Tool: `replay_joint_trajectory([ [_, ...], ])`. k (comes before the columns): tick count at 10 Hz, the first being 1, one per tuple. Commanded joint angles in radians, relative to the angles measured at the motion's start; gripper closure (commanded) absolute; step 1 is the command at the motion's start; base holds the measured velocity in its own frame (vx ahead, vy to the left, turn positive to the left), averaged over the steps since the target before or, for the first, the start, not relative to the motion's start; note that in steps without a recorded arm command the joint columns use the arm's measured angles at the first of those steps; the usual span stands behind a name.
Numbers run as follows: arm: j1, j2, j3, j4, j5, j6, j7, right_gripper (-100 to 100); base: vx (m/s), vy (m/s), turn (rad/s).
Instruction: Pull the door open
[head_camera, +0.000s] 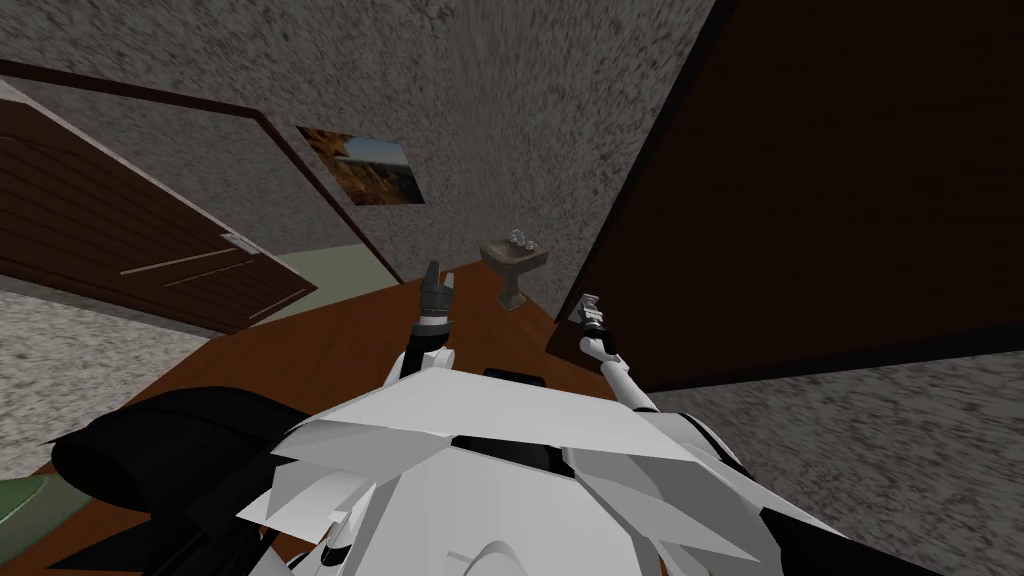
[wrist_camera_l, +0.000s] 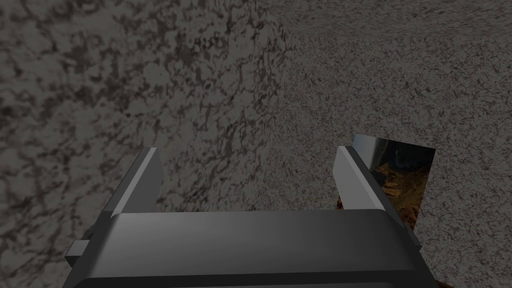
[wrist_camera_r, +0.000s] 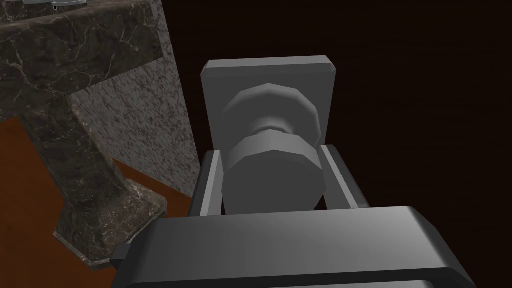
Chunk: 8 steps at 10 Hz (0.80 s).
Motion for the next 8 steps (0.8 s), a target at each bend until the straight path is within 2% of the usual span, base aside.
replay_joint_trajectory([
  [1,0.006,-0.006,0.014,-0.014,0.002,0.003,-0.011,100,-0.209,-0.049,0.093],
  [2,0.003,-0.005,0.008,-0.008,0.001,0.002,-0.007,100,-0.090,-0.019,0.030],
  [3,0.011,-0.013,0.029,-0.017,0.005,0.004,-0.023,100,-0.116,-0.021,0.085],
  [8,0.025,-0.043,0.084,-0.048,0.013,0.000,-0.068,100,-0.197,-0.075,0.090],
])
